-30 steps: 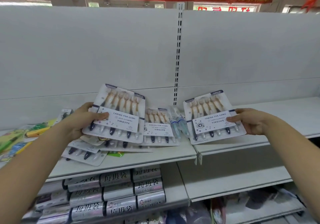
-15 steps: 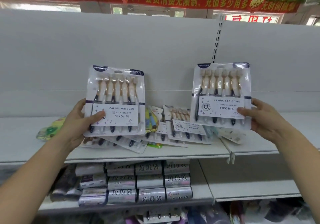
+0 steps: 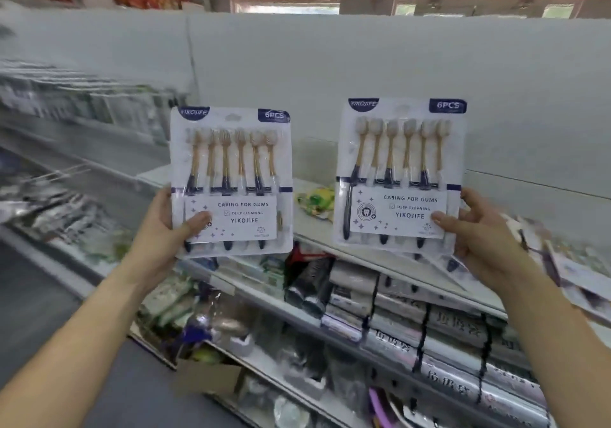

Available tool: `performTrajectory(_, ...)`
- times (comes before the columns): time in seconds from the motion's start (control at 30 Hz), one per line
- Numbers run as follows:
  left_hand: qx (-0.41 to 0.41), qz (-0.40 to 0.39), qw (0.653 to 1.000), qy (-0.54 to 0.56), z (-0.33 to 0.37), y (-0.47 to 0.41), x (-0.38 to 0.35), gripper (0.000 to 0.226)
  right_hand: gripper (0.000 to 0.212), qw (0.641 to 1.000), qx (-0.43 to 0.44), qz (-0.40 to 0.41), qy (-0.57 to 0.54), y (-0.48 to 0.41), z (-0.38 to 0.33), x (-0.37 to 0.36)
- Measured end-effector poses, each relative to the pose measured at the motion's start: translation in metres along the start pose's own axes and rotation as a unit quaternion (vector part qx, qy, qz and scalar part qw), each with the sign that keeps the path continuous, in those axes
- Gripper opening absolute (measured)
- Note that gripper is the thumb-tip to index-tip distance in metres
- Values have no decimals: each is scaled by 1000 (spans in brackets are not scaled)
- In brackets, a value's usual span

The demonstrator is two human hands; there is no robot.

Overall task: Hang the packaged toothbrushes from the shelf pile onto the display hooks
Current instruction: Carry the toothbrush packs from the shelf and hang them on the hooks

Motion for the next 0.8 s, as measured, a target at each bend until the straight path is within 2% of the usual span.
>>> performTrajectory(0.1,2,47,999,-24,6,24,73,61,74,998,-17,-62,-19,-12,31,-79)
performTrajectory(0.33,-15,151,988,-42,13,83,220,60,53,981,-61,-182,-39,-7,88,-249)
performTrajectory(0.47,-11,193,979,-63,5,120,293,74,51,968,-76,-236,-27,2,114,-322)
performTrajectory(0.57,-5,231,970,-69,-3,142,331,70,44,960,-77,-267,-15,4,131,-363)
performTrajectory(0.67,-4,257,964,-67,-13,155,351,62,49,951,-86,-296,-5,3,150,-396)
performTrajectory(0.8,8,292,954,-70,-28,165,376,62,50,938,-96,-334,6,-8,177,-439)
Point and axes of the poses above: each hand's wrist, its own y-axis away from the middle knuckle, its own x-axis out of the back of the hand, z = x × y, the point moved 10 cm from there along -y, towards the middle knuckle
